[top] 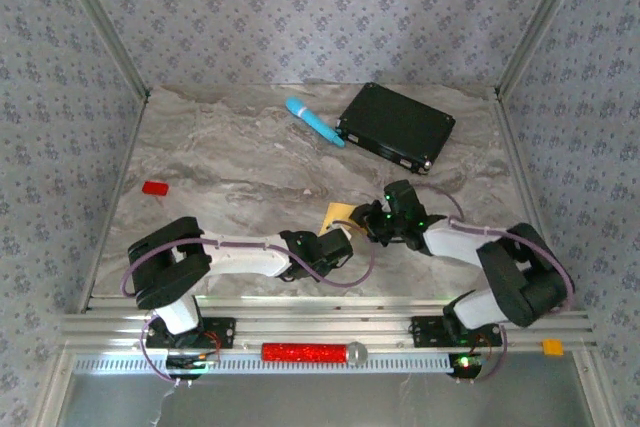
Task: Fold a paper plane with a square sheet of paper (pick it up from the middle)
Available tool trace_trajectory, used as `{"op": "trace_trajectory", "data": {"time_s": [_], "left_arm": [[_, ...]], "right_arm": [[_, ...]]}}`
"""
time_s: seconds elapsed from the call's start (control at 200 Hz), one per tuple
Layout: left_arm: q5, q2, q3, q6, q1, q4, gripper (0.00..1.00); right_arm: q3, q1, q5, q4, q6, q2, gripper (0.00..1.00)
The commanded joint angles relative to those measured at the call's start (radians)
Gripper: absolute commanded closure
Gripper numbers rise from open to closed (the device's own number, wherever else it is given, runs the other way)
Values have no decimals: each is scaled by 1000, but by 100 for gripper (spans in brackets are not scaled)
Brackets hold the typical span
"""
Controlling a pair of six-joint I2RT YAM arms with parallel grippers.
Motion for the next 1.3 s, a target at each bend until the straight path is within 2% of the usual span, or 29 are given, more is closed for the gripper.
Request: {"op": "trace_trajectory", "data": {"time_s": [0.0, 0.14, 0.48, 0.63, 0.71, 0.85, 0.95, 1.089, 1.299], "left_arm": [[18, 9, -22, -29, -8, 16, 98], [39, 16, -36, -48, -6, 32, 98], [99, 38, -62, -83, -1, 62, 98], [239, 14, -91, -101, 50, 119, 99], [363, -8, -119, -118, 104, 172, 99], [555, -18, -155, -133, 197, 249, 100], [642, -12, -171, -146, 247, 286, 100], [737, -7, -209, -173, 307, 349, 100], [781, 26, -236, -186, 330, 400, 100]], "right_arm": [[45, -27, 91, -279, -122, -99, 59], [14, -72, 121, -374, -166, -218, 57], [-108, -101, 197, -360, -154, -402, 59], [-119, -68, 237, -341, -229, -438, 62], [-120, -46, 243, -329, -285, -445, 64], [-133, -42, 160, -266, -304, -434, 70], [-150, -36, 105, -202, -300, -418, 74], [-157, -17, 76, -157, -310, -398, 79], [-145, 40, 41, -75, -319, -320, 83]]}}
